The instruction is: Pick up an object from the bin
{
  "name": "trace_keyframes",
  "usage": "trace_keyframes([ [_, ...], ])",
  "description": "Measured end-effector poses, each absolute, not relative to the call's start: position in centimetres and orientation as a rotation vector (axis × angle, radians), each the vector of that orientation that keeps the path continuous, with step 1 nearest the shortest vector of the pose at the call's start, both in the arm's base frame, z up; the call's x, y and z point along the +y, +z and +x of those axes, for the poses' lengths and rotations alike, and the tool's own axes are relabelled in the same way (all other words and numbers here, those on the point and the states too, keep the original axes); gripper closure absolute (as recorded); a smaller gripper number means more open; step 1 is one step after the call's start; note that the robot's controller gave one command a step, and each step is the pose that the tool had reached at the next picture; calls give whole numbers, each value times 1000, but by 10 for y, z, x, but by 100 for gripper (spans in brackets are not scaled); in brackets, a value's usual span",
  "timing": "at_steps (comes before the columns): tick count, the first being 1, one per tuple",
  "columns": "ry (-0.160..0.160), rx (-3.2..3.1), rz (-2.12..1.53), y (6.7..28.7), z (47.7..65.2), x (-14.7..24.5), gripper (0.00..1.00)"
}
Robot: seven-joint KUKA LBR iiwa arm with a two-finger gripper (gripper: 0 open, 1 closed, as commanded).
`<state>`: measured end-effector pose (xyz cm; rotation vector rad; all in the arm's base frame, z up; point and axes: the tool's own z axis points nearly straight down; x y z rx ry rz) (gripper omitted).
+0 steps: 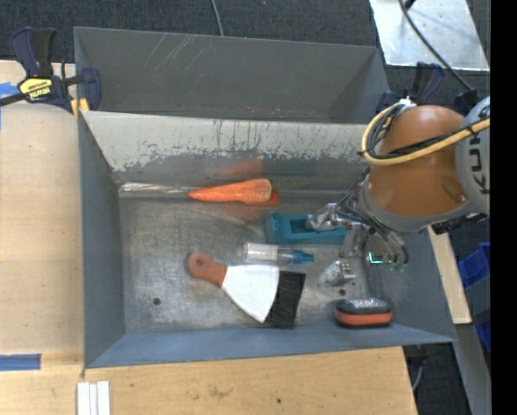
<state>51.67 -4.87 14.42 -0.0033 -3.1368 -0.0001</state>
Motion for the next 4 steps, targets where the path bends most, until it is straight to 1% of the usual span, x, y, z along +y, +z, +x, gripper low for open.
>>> trace_keyframes([
  [1, 1, -3144, -1, 148, 519, -49, 0],
  [2, 0, -3156, -433, 85, 522, -30, 100],
  [3, 0, -3156, -433, 85, 522, -30, 100],
  [4, 2, -3115, -439, 116, 519, -38, 100],
])
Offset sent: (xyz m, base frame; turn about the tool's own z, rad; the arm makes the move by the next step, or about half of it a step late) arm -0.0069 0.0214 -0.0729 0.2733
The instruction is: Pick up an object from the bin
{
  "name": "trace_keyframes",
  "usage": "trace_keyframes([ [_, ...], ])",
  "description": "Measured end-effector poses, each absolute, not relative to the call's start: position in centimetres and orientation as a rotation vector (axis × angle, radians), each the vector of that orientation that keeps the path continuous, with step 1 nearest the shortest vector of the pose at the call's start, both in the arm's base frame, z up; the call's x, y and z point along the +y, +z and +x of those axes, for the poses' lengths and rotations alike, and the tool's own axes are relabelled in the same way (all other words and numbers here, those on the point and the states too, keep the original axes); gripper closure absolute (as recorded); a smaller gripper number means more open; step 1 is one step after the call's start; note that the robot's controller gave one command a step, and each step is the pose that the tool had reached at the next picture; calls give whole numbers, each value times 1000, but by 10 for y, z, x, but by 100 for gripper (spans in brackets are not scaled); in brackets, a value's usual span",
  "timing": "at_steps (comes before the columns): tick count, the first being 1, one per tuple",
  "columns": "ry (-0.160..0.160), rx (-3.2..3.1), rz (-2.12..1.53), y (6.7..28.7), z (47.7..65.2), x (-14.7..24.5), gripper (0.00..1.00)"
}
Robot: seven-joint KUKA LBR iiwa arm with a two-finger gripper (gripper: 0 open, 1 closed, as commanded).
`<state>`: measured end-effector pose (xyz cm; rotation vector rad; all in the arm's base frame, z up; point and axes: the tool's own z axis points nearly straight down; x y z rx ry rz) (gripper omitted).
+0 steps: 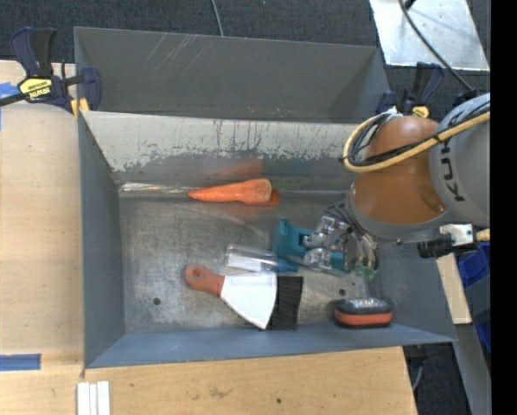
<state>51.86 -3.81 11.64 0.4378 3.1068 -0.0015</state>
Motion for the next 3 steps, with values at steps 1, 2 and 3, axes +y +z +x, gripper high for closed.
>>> trace_keyframes([
  [1, 1, 3093, 540, 134, 527, -55, 100],
  [2, -1, 3141, 270, 181, 530, -54, 100],
  [3, -1, 3145, 10, 220, 531, -50, 100],
])
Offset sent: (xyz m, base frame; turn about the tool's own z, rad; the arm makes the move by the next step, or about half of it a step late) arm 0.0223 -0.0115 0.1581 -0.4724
